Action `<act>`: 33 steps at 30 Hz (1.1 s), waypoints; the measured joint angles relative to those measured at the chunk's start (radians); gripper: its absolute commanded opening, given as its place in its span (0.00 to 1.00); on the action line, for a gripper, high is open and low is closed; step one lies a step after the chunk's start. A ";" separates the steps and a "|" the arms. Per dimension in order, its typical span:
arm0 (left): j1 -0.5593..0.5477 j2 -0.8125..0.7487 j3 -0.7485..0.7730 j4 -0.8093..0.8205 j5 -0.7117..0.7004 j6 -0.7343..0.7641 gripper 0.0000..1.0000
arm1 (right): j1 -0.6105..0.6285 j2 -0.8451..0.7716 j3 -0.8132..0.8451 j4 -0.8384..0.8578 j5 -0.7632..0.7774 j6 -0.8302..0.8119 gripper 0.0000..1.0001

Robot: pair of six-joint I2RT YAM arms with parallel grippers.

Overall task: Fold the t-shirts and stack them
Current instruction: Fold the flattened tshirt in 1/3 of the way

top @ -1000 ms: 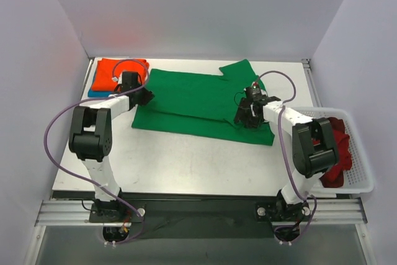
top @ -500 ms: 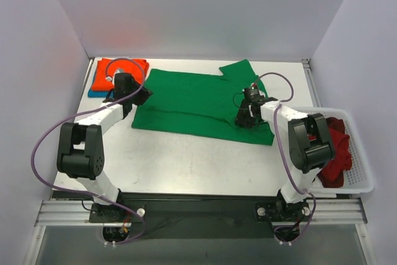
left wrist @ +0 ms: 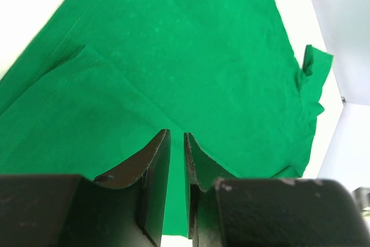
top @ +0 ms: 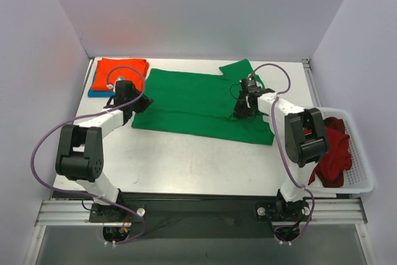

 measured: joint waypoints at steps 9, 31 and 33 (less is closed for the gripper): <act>-0.034 -0.065 -0.128 0.003 -0.005 0.001 0.28 | 0.000 0.171 0.300 -0.035 -0.008 -0.034 0.24; 0.006 -0.032 -0.011 -0.121 -0.222 0.021 0.33 | -0.002 -0.183 -0.050 -0.024 0.051 -0.012 0.49; 0.007 0.022 0.072 -0.177 -0.261 0.027 0.32 | -0.008 -0.223 -0.113 -0.013 0.064 0.002 0.48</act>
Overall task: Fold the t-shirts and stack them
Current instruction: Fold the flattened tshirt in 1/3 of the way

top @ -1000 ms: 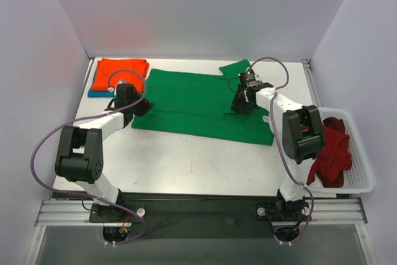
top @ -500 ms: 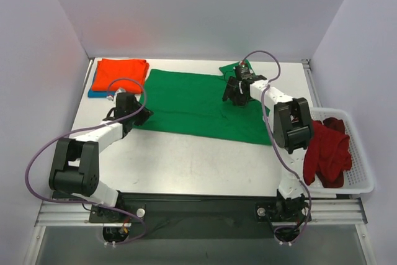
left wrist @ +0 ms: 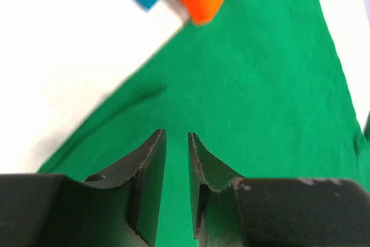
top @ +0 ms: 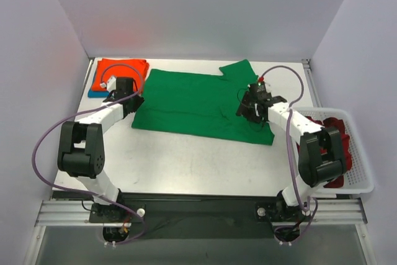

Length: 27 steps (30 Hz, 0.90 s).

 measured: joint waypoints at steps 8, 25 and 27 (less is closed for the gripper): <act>-0.019 0.210 0.302 -0.204 -0.134 0.025 0.29 | -0.024 -0.053 -0.164 0.015 0.027 0.035 0.48; -0.060 0.335 0.398 -0.372 -0.198 0.034 0.40 | -0.053 -0.098 -0.248 0.075 0.028 0.050 0.48; -0.060 0.335 0.398 -0.371 -0.197 0.034 0.40 | -0.053 -0.104 -0.255 0.076 0.028 0.050 0.48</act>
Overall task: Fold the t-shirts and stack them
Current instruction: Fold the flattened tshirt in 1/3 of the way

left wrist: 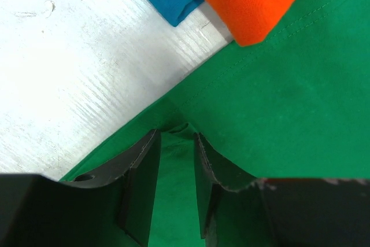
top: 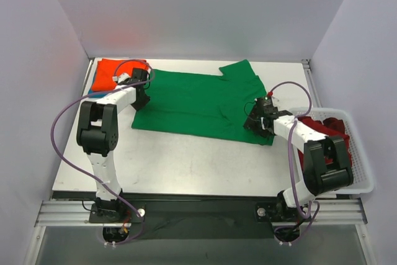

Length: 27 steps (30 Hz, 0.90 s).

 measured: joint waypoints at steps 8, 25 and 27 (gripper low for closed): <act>-0.005 0.022 0.058 -0.017 -0.003 0.000 0.35 | -0.001 -0.008 -0.018 0.022 -0.002 0.000 0.48; -0.012 0.057 0.077 -0.059 -0.013 -0.001 0.16 | -0.028 -0.013 -0.049 0.043 -0.011 0.000 0.48; -0.012 0.060 0.084 -0.060 -0.013 -0.003 0.09 | -0.032 -0.013 -0.050 0.045 -0.017 0.000 0.48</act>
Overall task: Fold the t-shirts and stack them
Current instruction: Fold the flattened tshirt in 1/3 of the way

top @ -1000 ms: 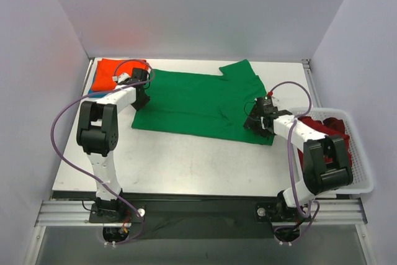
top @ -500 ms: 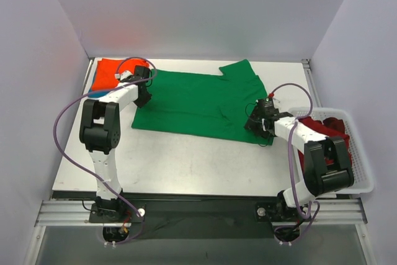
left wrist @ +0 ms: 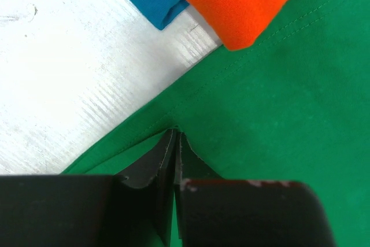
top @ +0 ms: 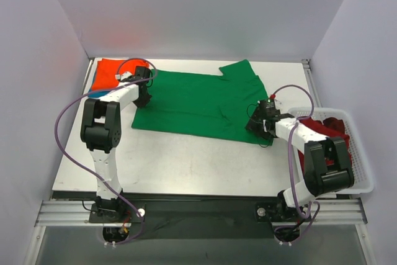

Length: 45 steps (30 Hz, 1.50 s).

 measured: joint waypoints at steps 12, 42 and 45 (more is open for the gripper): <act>0.000 0.003 0.002 0.000 0.000 0.001 0.00 | -0.012 -0.019 -0.021 0.005 -0.004 0.002 0.48; 0.063 -0.152 -0.150 0.098 0.064 0.048 0.67 | -0.032 -0.055 -0.053 -0.019 0.007 0.013 0.49; 0.053 -0.286 -0.259 0.144 0.067 0.042 0.67 | -0.021 -0.093 -0.045 -0.041 0.010 0.016 0.50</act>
